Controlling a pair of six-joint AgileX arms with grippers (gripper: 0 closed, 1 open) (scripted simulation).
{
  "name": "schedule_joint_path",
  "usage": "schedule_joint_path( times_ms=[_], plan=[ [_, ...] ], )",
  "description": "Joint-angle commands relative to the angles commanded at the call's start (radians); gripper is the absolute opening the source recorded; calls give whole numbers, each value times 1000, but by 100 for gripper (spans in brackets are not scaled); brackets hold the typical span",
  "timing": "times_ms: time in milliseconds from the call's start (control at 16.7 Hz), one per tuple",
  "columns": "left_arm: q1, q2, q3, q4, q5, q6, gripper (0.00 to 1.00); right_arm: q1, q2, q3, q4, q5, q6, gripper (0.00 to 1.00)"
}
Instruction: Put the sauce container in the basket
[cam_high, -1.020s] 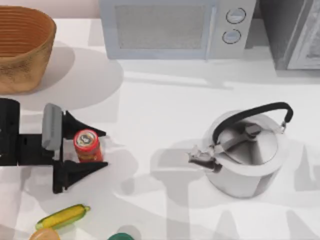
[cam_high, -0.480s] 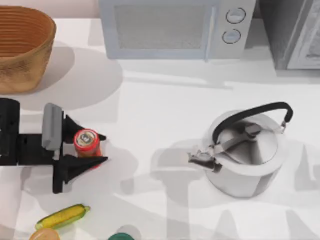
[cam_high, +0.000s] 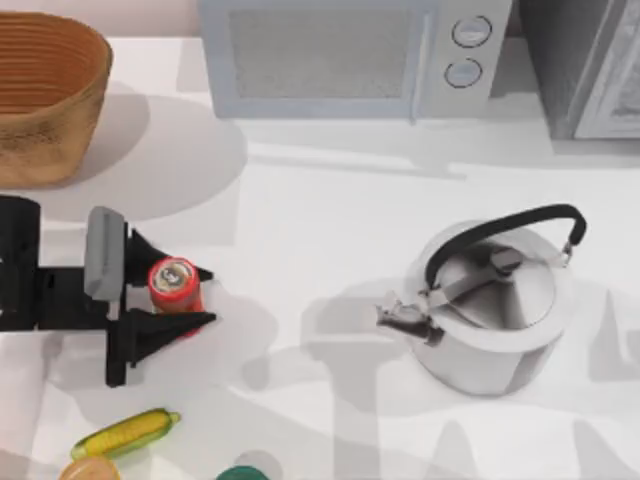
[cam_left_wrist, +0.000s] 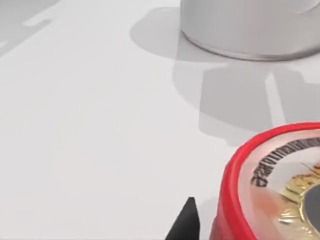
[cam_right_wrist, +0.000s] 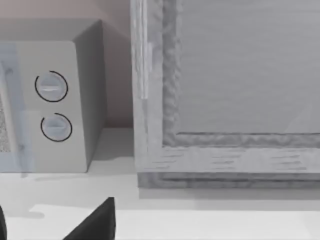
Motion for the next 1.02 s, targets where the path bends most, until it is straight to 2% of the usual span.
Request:
schedule_joint_path(
  times_ms=[240, 600, 780, 1020],
  plan=[
    [24, -102, 103, -16, -10, -34, 0, 0, 0, 0, 0, 0, 0, 100],
    [83, -185, 462, -183, -80, -240, 0, 0, 0, 0, 0, 0, 0, 100],
    [181, -167, 623, -283, -73, -325, 0, 0, 0, 0, 0, 0, 0, 100],
    [374, -127, 795, -432, -93, -437, 0, 0, 0, 0, 0, 0, 0, 100]
  ],
)
